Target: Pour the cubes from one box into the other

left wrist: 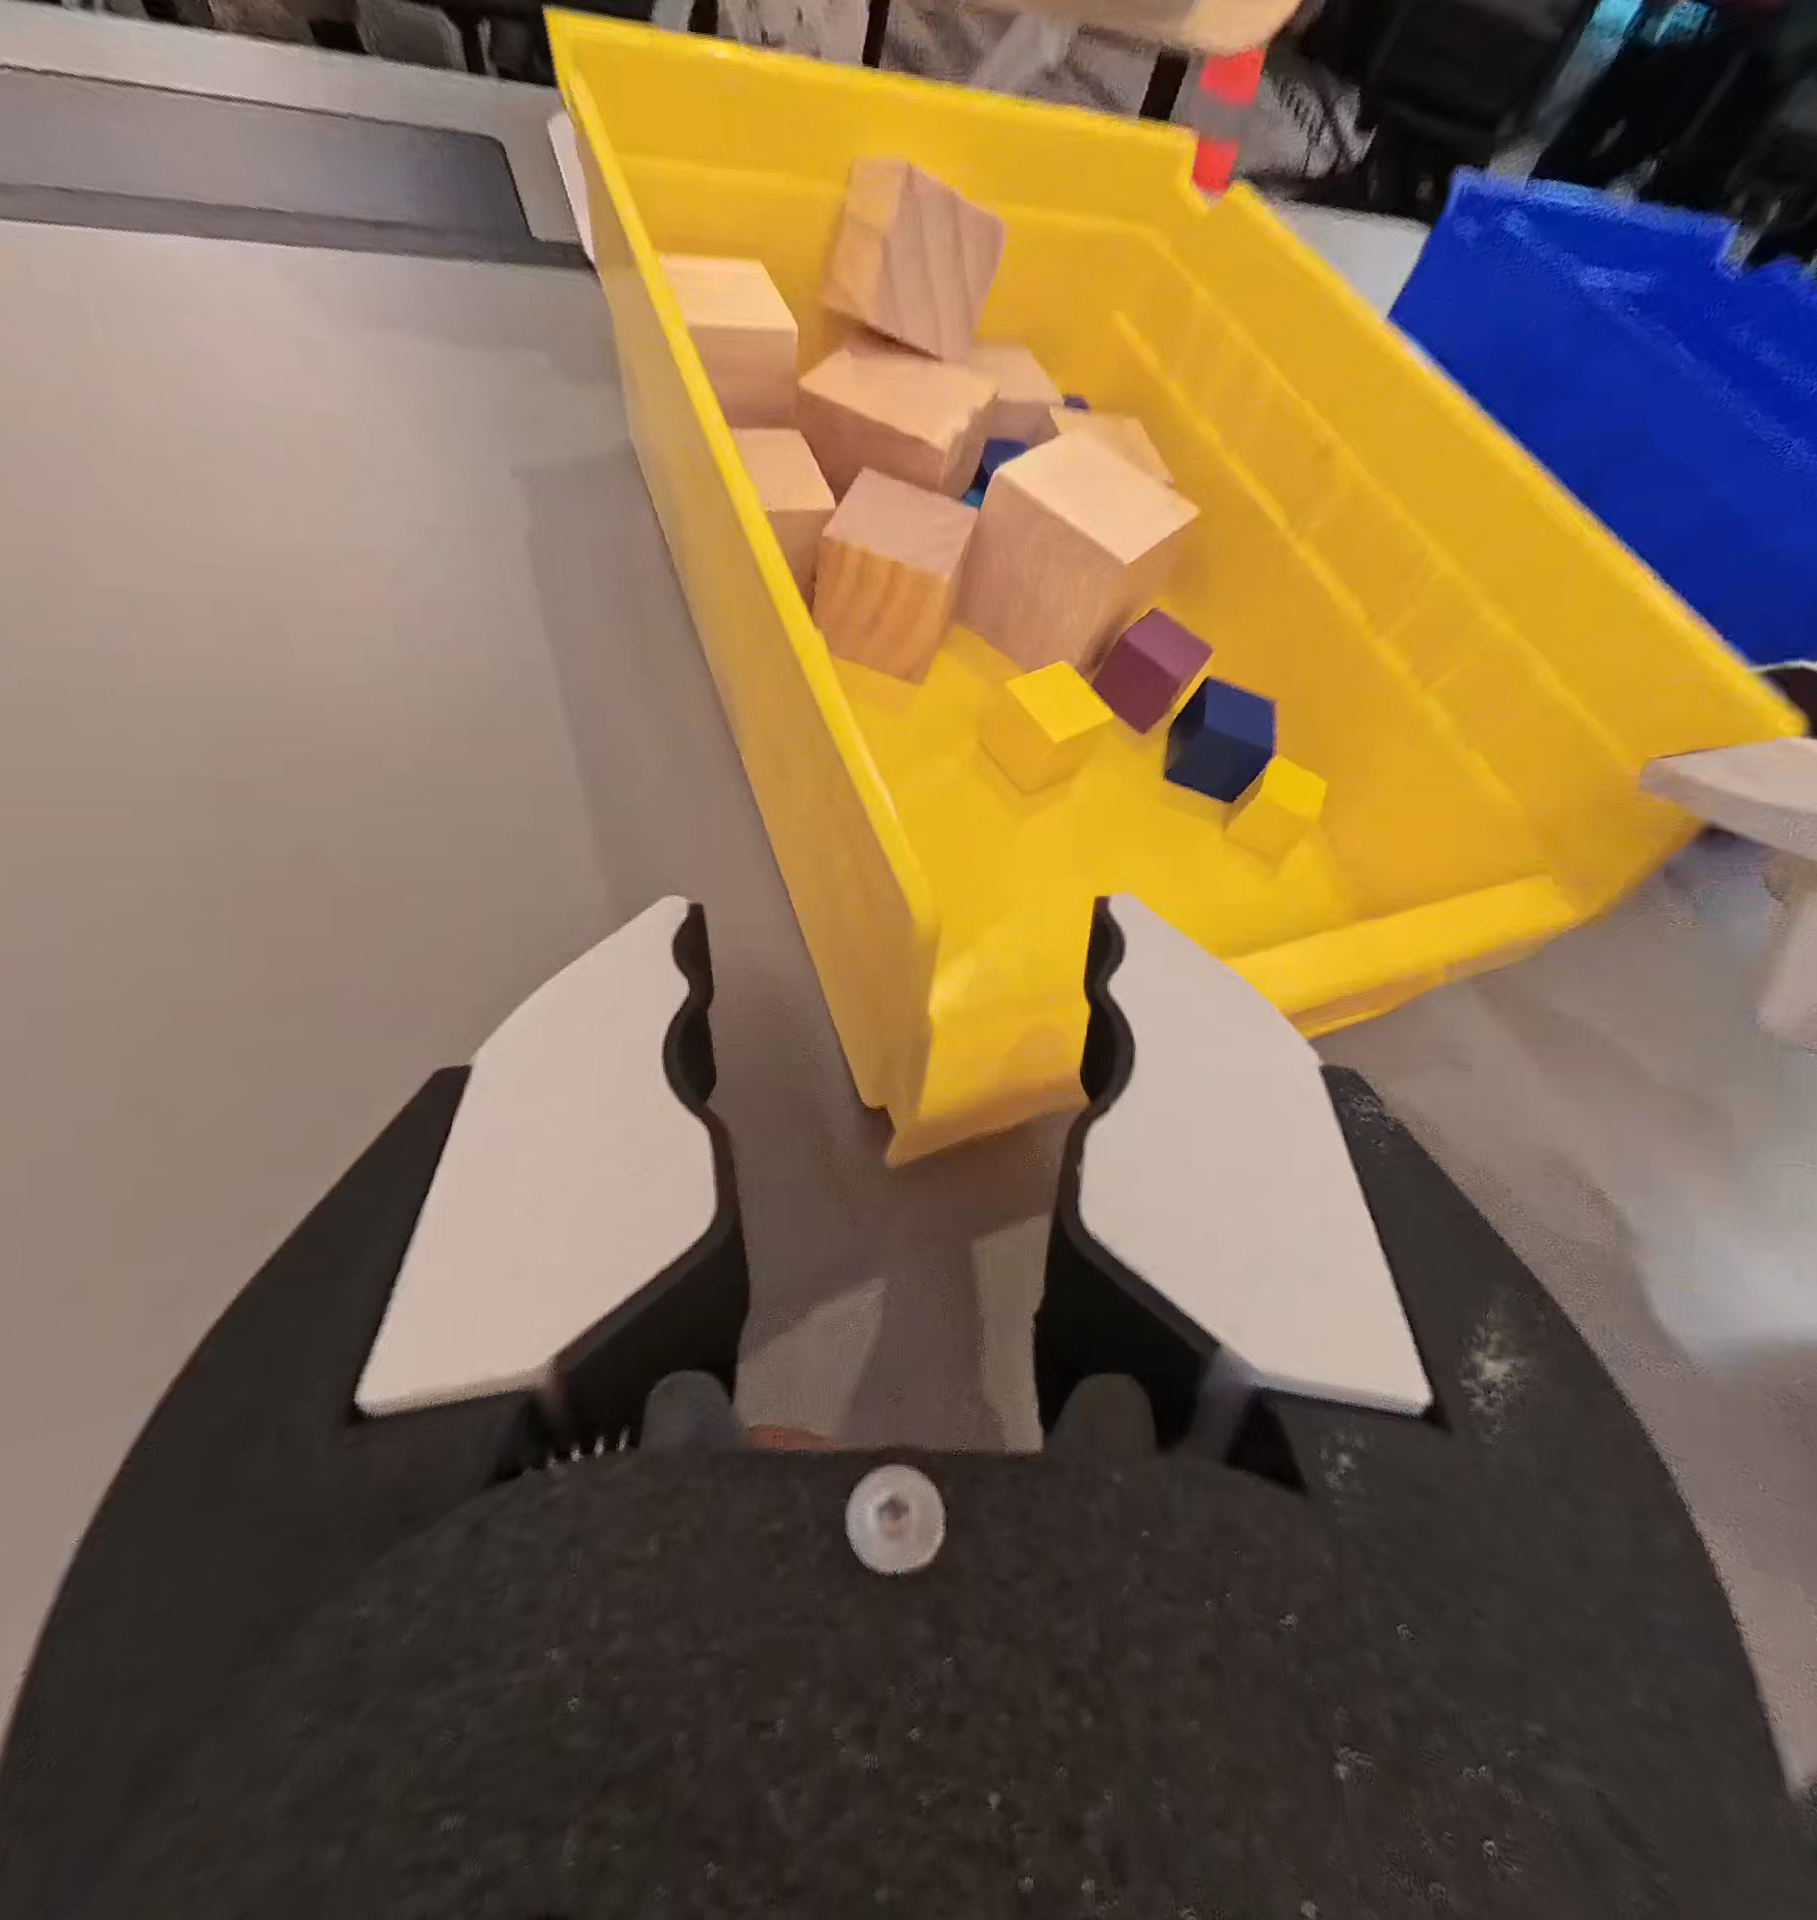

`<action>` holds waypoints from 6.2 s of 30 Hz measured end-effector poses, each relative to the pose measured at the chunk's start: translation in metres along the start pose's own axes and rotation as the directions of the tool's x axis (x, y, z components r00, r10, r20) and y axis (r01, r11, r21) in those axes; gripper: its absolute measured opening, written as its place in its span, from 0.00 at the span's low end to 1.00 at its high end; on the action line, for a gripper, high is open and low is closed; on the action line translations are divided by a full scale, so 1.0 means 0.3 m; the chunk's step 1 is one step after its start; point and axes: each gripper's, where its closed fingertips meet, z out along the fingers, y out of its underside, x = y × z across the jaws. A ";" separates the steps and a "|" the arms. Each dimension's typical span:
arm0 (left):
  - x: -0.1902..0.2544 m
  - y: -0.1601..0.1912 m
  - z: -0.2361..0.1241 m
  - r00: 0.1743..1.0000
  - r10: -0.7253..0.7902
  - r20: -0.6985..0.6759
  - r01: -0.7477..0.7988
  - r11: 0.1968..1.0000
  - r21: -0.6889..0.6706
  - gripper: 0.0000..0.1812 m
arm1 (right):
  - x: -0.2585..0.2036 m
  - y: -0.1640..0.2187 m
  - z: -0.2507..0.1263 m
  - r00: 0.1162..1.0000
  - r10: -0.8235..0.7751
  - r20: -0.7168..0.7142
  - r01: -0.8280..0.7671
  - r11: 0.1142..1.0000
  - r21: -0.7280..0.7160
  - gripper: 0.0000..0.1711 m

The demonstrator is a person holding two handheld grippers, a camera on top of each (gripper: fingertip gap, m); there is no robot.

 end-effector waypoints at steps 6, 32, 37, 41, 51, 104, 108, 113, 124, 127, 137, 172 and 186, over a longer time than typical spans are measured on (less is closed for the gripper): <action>-0.049 0.008 0.059 0.998 -0.024 0.054 0.028 0.998 -0.063 0.09 | 0.011 0.035 0.079 0.971 -0.018 -0.238 0.000 0.997 -0.075 0.03; -0.891 -0.010 -0.370 0.923 -0.044 0.382 0.021 0.998 0.065 0.01 | -0.845 -0.020 0.440 0.998 -0.033 -0.056 0.033 0.999 0.009 0.06; -0.846 -0.101 -0.489 0.920 -0.086 0.383 0.007 0.979 0.205 0.26 | -0.860 -0.013 0.325 0.974 -0.184 0.132 0.194 0.978 -0.071 0.17; -0.708 -0.169 -0.633 0.949 -0.151 0.277 0.032 0.919 0.392 0.27 | -0.793 -0.025 0.087 0.903 -0.180 0.389 0.228 0.970 -0.081 0.21; -0.441 0.045 -0.548 0.982 -0.074 0.175 0.024 0.961 0.275 0.25 | 0.286 0.012 -0.392 0.995 0.090 -0.044 -0.082 0.984 0.157 0.29; -0.824 -0.266 -0.438 0.964 -0.012 0.265 0.086 0.960 -0.268 0.38 | 0.544 0.098 -0.384 0.951 0.068 -0.303 -0.031 0.992 0.126 0.26; -0.947 -0.352 -0.254 0.953 -0.017 0.301 0.144 0.903 -0.404 0.34 | 0.499 0.101 -0.352 0.961 0.039 -0.273 -0.010 0.994 0.107 0.26; -1.037 -0.328 -0.066 0.947 -0.066 0.316 0.238 0.803 -0.546 0.31 | 0.445 0.113 -0.322 0.968 -0.019 -0.251 0.038 0.997 0.073 0.26; -1.156 -0.340 0.119 0.918 -0.058 0.393 0.323 0.686 -0.652 0.06 | 0.414 0.127 -0.313 0.968 -0.066 -0.243 0.080 0.996 0.050 0.26; -1.148 -0.340 0.126 0.926 -0.131 0.354 0.345 0.671 -0.656 0.03 | 0.379 0.118 -0.301 0.970 -0.088 -0.228 0.101 0.994 0.046 0.26; -1.118 -0.311 0.087 0.902 -0.151 0.405 0.397 0.656 -0.641 0.03 | -0.309 -0.231 0.289 0.930 -0.202 0.307 0.292 0.913 -0.286 0.27; -1.023 -0.195 -0.020 0.915 -0.083 0.396 0.356 0.627 -0.692 0.02 | -0.615 -0.182 0.943 1.000 -0.027 -0.005 0.010 0.537 -0.844 0.03; -0.748 -0.457 0.004 0.950 0.026 0.312 0.229 0.621 -0.750 0.01 | -0.387 -0.418 0.731 1.000 0.006 0.011 0.005 0.581 -0.814 0.03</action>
